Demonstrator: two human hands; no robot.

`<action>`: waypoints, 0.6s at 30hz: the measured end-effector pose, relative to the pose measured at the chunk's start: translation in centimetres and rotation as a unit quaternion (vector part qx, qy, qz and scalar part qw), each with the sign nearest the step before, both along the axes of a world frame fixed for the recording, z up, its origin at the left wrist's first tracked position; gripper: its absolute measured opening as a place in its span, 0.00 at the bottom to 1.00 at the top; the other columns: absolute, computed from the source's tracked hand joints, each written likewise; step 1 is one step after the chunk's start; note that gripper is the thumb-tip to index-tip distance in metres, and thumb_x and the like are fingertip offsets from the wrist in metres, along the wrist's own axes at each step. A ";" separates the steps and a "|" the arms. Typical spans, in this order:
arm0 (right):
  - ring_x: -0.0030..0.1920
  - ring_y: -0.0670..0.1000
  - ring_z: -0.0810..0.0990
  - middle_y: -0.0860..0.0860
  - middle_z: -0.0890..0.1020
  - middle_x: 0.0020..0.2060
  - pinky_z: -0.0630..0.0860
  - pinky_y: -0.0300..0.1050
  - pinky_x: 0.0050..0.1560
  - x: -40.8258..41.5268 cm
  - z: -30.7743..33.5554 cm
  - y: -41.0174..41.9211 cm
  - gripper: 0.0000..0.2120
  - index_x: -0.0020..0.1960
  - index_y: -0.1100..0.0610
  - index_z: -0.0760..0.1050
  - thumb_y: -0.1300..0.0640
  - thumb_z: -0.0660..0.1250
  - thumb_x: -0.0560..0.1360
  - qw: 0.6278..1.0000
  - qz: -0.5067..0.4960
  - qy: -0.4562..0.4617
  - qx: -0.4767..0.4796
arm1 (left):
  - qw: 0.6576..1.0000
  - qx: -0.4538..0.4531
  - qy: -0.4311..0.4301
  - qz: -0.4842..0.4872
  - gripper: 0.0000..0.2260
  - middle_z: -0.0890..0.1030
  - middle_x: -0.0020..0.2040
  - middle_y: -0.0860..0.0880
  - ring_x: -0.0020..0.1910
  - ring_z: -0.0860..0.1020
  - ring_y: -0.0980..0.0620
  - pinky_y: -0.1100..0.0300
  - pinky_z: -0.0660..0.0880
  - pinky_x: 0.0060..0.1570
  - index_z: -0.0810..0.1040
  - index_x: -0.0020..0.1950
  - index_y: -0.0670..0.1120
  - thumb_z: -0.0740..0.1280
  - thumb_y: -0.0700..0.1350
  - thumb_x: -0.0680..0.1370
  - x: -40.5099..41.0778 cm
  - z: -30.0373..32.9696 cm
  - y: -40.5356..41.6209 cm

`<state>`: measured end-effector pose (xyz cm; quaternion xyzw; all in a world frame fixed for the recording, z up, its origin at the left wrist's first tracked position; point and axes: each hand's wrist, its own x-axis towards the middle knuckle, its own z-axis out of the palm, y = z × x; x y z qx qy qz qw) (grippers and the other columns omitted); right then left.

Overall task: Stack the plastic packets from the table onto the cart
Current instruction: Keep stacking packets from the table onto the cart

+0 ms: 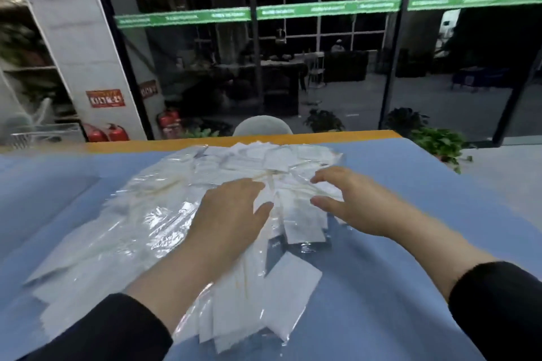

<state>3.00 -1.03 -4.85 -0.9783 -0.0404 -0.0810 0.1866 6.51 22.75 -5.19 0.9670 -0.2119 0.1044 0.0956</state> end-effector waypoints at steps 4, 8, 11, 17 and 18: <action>0.72 0.44 0.68 0.40 0.69 0.74 0.61 0.35 0.63 4.0 -2.7 3.0 0.25 0.74 0.44 0.68 0.39 0.64 0.80 0.999 -0.029 -0.003 0.040 | 0.999 0.016 0.042 0.000 0.22 0.69 0.76 0.53 0.76 0.64 0.52 0.53 0.60 0.74 0.69 0.75 0.55 0.55 0.62 0.83 2.5 -2.0 0.8; 0.70 0.42 0.70 0.38 0.71 0.71 0.64 0.38 0.67 4.4 -4.9 3.6 0.23 0.72 0.43 0.70 0.38 0.63 0.79 0.999 -0.019 0.038 0.026 | 0.996 0.007 0.080 -0.030 0.23 0.72 0.73 0.54 0.73 0.68 0.52 0.52 0.59 0.74 0.71 0.73 0.55 0.54 0.64 0.83 3.4 -3.5 1.5; 0.63 0.41 0.74 0.33 0.72 0.63 0.65 0.37 0.60 4.5 -4.6 4.0 0.22 0.70 0.40 0.71 0.36 0.63 0.78 0.997 -0.056 0.019 0.048 | 0.992 -0.083 0.091 -0.018 0.19 0.74 0.71 0.56 0.68 0.72 0.52 0.57 0.66 0.69 0.72 0.72 0.56 0.56 0.60 0.84 3.8 -2.6 2.1; 0.64 0.42 0.72 0.35 0.71 0.64 0.65 0.38 0.57 9.3 -1.7 7.6 0.25 0.71 0.42 0.70 0.38 0.67 0.77 0.999 -0.013 -0.041 0.007 | 0.992 -0.120 -0.034 0.014 0.21 0.82 0.59 0.54 0.60 0.78 0.48 0.49 0.69 0.62 0.80 0.60 0.54 0.51 0.56 0.79 4.5 -2.0 3.7; 0.67 0.44 0.71 0.37 0.70 0.68 0.65 0.39 0.59 11.0 -1.3 8.2 0.26 0.72 0.43 0.69 0.38 0.67 0.77 0.999 -0.005 -0.033 -0.002 | 0.991 -0.123 -0.033 0.037 0.20 0.81 0.60 0.54 0.61 0.78 0.49 0.49 0.68 0.62 0.79 0.61 0.54 0.52 0.55 0.80 4.9 -2.1 4.3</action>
